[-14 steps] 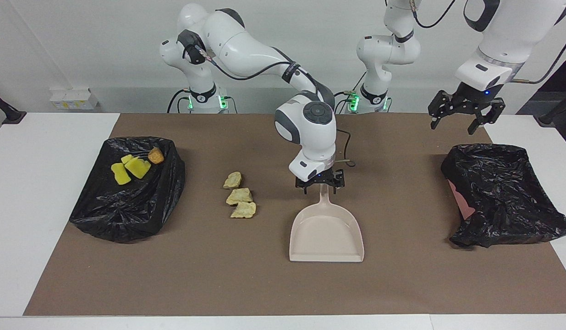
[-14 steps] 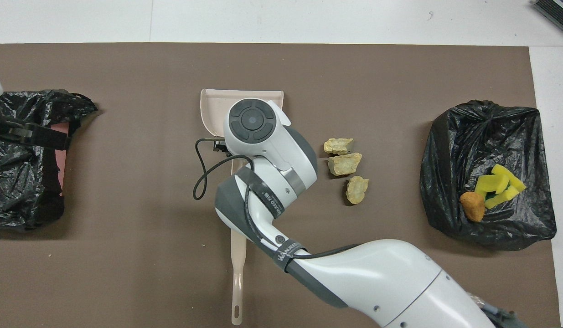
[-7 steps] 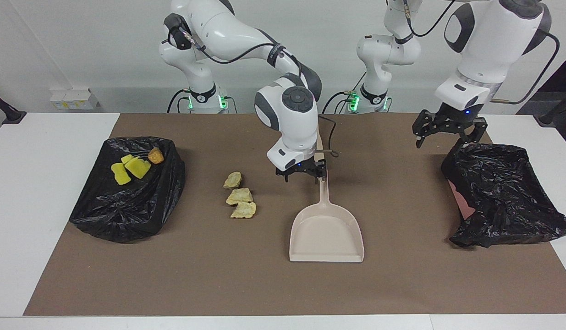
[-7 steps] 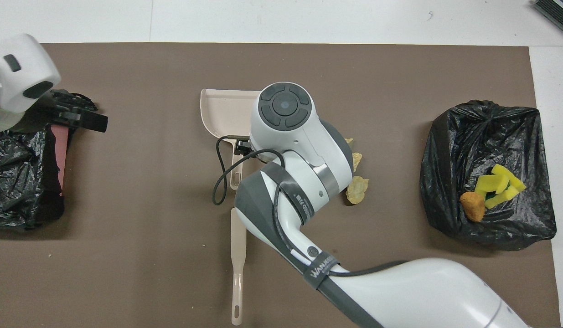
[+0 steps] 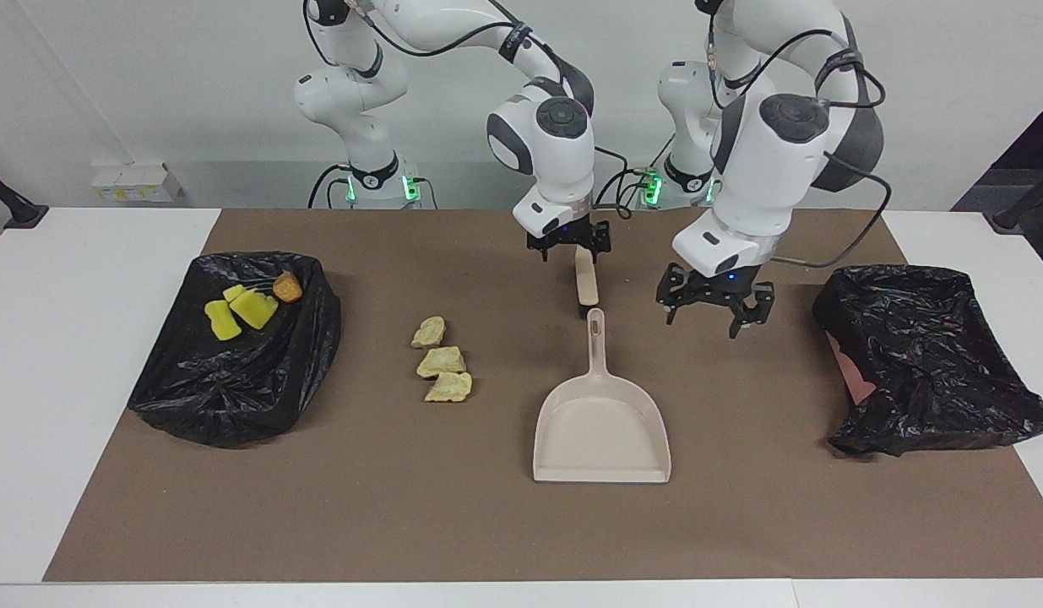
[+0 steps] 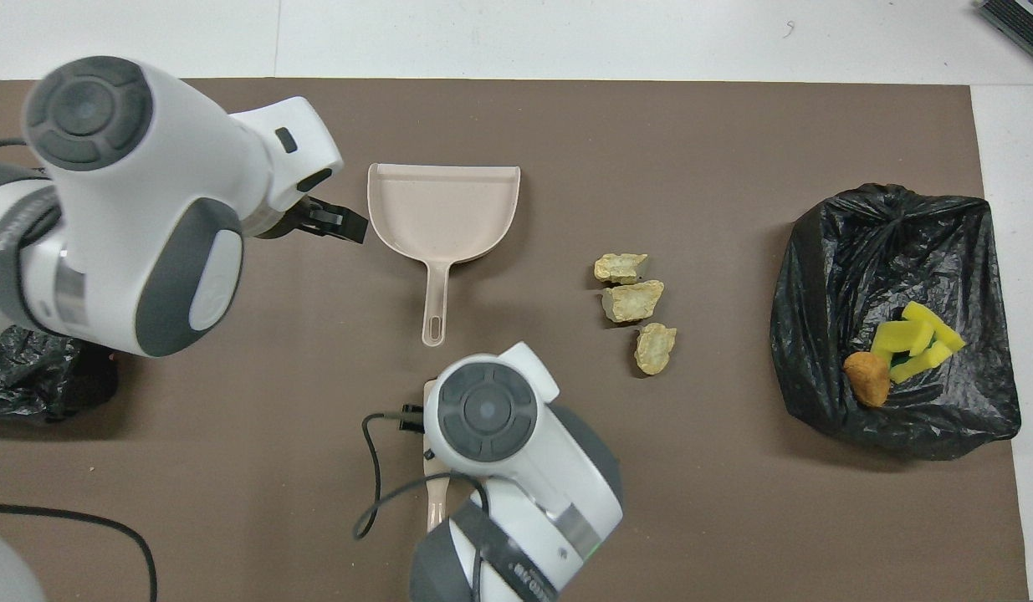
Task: Sweep and dump trash in bin
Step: 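Grasp the dustpan with the left gripper while the right gripper withdraws, then tilt the dustpan down with the left gripper while the right gripper grasps the brush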
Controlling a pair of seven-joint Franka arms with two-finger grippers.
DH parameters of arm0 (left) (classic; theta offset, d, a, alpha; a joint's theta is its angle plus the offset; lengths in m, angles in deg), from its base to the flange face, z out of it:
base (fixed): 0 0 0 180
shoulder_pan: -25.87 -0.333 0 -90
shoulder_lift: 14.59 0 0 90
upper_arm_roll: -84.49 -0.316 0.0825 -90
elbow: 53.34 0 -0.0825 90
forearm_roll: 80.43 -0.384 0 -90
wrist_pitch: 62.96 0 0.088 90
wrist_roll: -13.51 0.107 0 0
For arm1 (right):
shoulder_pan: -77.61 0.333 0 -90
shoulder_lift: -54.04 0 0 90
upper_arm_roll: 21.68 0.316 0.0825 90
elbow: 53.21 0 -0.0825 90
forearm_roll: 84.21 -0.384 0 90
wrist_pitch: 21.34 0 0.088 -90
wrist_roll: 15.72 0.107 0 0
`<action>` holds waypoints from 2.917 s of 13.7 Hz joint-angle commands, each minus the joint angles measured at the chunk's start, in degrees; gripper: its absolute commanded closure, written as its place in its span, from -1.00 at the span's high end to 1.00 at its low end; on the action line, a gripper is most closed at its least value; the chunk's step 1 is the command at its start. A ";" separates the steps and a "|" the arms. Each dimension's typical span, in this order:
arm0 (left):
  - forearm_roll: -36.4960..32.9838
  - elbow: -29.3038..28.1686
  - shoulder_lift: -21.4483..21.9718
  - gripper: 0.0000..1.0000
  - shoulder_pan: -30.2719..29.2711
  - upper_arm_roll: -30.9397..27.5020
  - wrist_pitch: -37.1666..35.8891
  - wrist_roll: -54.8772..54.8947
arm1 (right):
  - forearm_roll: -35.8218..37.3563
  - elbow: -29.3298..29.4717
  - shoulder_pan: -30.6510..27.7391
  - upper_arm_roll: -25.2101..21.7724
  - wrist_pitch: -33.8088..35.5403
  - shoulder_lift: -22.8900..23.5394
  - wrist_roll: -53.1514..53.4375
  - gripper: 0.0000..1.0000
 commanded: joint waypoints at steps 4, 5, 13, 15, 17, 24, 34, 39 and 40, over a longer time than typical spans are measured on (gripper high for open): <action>-0.20 -4.94 -1.22 1.00 5.41 -0.97 6.14 -9.36 | -1.88 -9.88 7.16 0.18 -3.60 -4.75 4.73 1.00; -0.20 -5.65 -1.04 1.00 5.86 -0.97 6.51 -9.99 | -2.15 -11.37 8.13 0.26 -3.51 -5.80 4.73 1.00; 1.65 -10.57 -2.62 1.00 8.41 -0.70 12.92 -10.26 | -3.99 -12.88 10.95 0.26 -5.18 -5.63 3.32 1.00; 1.74 -10.84 -4.37 1.00 8.93 -0.70 14.58 -10.35 | -3.99 -12.88 10.95 0.26 -6.66 -5.46 3.15 1.00; 1.74 -10.66 -6.48 1.00 9.55 -0.70 15.82 -11.40 | -3.99 -12.97 10.43 0.26 -7.29 -5.11 -0.78 0.93; 1.56 -11.19 -6.49 -0.24 11.40 -0.79 12.67 -13.87 | -3.99 -12.88 10.34 0.18 -7.81 -3.97 -3.09 0.56; 1.12 -11.28 -2.11 -1.00 5.96 -0.97 7.23 4.03 | -2.59 -8.31 10.08 0.00 -0.61 -2.56 -3.18 -1.00; 1.12 -11.10 0.27 -1.00 -0.89 -1.41 4.05 26.43 | -0.92 -8.31 9.55 -0.35 4.30 -5.01 -3.79 -1.00; 1.12 -11.02 0.36 -1.00 -2.21 -1.41 4.05 31.17 | -0.92 -8.48 8.85 -0.35 5.62 -6.50 -3.79 -1.00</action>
